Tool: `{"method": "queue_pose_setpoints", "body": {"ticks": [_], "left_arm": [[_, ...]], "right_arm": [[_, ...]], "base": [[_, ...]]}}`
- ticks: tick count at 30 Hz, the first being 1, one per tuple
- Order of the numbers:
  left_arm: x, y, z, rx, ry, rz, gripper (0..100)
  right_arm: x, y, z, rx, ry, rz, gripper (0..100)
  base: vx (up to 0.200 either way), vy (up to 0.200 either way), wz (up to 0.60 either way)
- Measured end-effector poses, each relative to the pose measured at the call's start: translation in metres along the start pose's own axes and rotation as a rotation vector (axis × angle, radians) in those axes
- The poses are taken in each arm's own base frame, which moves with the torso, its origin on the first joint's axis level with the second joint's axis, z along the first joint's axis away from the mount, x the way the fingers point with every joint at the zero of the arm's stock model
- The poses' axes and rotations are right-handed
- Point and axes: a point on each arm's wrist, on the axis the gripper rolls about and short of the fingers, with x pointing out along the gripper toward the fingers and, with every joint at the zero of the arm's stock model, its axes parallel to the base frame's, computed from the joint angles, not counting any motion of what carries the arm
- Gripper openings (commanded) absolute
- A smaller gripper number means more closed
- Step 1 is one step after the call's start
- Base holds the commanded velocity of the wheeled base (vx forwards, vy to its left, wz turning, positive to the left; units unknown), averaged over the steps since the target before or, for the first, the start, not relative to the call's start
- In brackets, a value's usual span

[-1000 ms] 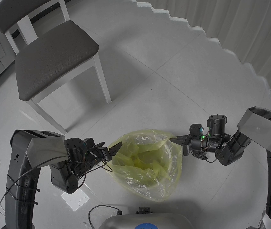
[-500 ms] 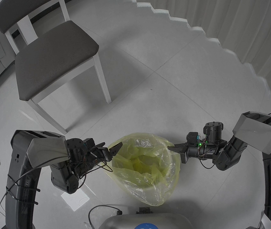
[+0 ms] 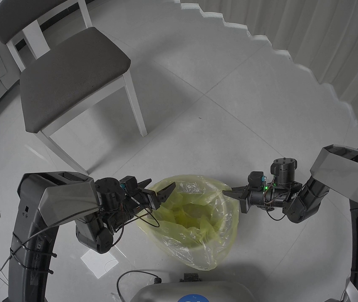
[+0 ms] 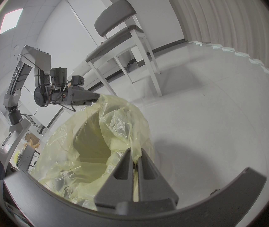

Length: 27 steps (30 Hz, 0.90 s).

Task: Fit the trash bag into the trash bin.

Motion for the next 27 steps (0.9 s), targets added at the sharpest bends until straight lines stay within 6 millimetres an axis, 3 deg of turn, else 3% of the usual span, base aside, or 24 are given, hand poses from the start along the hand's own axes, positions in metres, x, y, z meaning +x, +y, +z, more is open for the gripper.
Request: {"method": "queue_pose_setpoints", "body": {"ticks": [12,13,27], "left_arm": [[0.003,0.004,-0.007,0.031,0.009,0.005,100],[0.004,0.005,-0.008,0.036,0.008,0.006,0],[0.007,0.007,-0.006,0.031,-0.011,0.011,0]], "right_arm": [[-0.006,-0.003,0.011,-0.012,-0.024,-0.015,0],[-0.005,-0.003,0.011,-0.013,-0.025,-0.014,0],[-0.004,-0.002,0.014,-0.022,-0.034,-0.012,0]], "base": [[0.0,0.0,0.0],[0.0,0.0,0.0],[0.0,0.0,0.0]]}}
